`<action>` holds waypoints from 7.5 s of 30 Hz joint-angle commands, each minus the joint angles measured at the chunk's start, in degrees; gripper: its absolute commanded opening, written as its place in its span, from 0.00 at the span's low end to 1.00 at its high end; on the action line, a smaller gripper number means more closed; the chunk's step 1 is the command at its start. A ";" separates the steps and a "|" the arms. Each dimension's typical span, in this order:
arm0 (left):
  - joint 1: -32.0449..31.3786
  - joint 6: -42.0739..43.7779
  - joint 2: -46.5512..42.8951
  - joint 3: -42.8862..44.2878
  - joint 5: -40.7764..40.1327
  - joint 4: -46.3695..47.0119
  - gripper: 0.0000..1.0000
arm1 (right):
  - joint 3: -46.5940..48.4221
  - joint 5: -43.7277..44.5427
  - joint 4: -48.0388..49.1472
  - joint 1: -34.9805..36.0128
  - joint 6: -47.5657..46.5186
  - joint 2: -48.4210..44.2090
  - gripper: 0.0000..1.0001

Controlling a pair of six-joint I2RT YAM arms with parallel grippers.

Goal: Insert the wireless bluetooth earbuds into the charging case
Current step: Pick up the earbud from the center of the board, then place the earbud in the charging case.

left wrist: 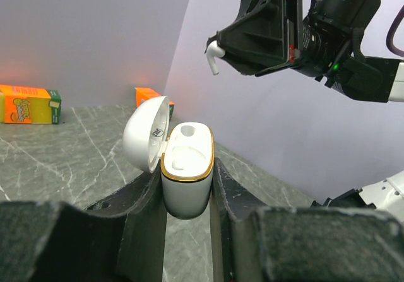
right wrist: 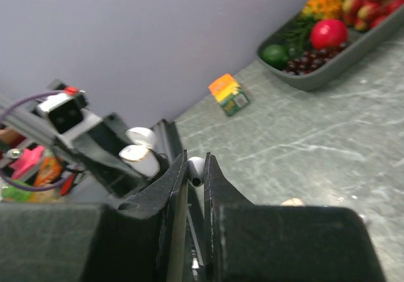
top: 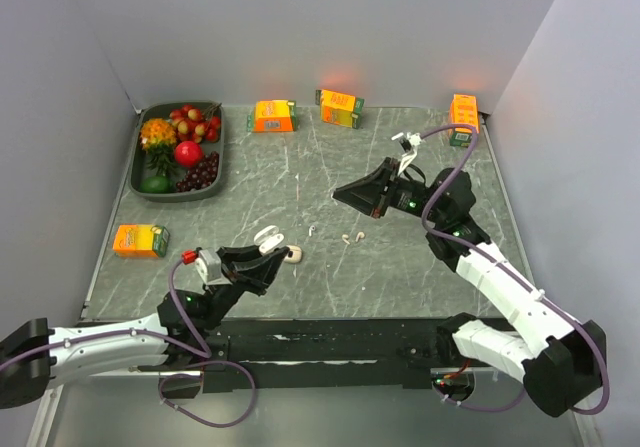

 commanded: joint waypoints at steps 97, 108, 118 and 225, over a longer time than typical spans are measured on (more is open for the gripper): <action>2.73 1.63 18.67 7.80 9.35 15.98 0.01 | -15.55 20.17 39.81 24.89 2.43 -0.07 0.00; 2.64 1.89 22.28 9.91 9.00 18.10 0.01 | -16.25 24.04 40.87 27.44 0.41 1.15 0.00; 2.73 1.63 21.40 10.00 9.79 17.22 0.01 | -15.90 24.74 38.75 27.70 -0.91 2.65 0.00; 2.73 1.45 20.08 9.74 11.63 13.96 0.01 | -12.91 28.08 15.73 29.90 -6.80 -0.95 0.44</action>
